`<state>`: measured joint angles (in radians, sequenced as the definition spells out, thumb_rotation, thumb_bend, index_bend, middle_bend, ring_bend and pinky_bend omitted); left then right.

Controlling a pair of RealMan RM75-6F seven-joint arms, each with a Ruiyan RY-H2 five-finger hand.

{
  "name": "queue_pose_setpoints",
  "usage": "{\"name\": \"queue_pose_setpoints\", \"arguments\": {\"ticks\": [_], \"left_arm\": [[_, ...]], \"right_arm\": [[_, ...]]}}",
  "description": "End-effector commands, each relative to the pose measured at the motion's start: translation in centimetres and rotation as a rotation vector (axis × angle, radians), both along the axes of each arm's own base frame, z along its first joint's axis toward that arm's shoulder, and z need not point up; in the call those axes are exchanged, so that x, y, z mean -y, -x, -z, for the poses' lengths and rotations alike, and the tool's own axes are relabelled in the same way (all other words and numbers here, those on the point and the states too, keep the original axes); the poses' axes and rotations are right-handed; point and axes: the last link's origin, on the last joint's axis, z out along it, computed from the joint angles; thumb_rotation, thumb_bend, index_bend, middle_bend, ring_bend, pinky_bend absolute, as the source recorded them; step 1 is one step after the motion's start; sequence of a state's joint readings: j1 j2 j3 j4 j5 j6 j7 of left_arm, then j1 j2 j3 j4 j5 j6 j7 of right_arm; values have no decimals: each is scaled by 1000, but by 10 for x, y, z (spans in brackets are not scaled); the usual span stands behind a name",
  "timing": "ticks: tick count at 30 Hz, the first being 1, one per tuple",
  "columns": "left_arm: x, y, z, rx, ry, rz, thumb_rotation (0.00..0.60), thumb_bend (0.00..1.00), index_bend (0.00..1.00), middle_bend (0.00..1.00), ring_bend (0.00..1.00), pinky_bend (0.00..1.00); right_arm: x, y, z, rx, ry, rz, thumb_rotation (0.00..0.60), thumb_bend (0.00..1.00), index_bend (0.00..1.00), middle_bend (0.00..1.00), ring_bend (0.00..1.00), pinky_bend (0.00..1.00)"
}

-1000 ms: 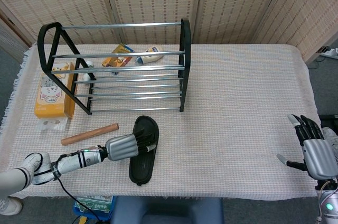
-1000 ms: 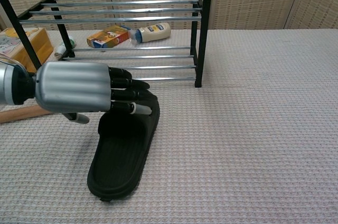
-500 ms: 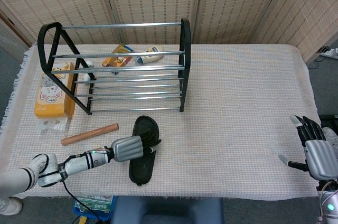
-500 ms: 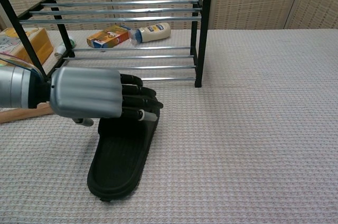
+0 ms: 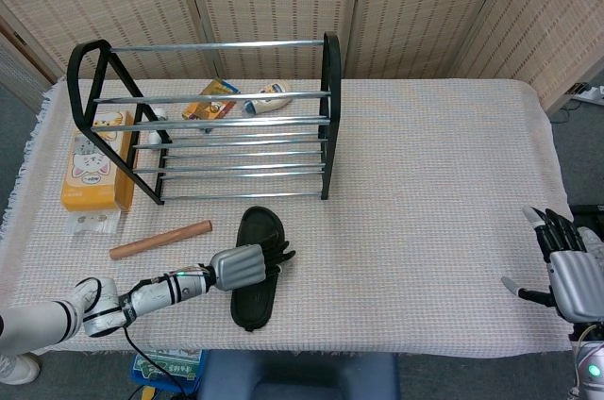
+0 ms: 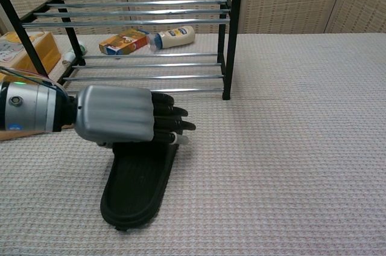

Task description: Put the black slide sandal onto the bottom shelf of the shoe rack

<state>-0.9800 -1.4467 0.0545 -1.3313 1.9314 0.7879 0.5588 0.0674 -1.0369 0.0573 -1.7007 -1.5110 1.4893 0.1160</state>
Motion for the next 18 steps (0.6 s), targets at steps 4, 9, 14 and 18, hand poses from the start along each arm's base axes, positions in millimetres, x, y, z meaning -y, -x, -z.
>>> {"name": "queue_pose_setpoints", "arguments": {"ticks": [4, 9, 14, 18], "left_arm": [[0, -1, 6, -9, 13, -10, 600, 133, 168, 0, 0, 182], [1, 1, 9, -2, 22, -18, 600, 133, 280, 2, 0, 183], [4, 2, 8, 27, 39, -23, 600, 133, 440, 135, 124, 240], [4, 1, 8, 49, 60, -22, 600, 133, 524, 220, 208, 309]], "right_arm": [[-1, 1, -1, 0, 2, 3, 600, 101, 0, 71, 4, 44], [0, 2, -1, 1, 3, 6, 600, 101, 0, 71, 3, 44], [0, 1, -1, 1, 3, 3, 600, 101, 0, 71, 4, 44], [0, 1, 0, 1, 4, 1, 600, 101, 0, 71, 4, 44]]}}
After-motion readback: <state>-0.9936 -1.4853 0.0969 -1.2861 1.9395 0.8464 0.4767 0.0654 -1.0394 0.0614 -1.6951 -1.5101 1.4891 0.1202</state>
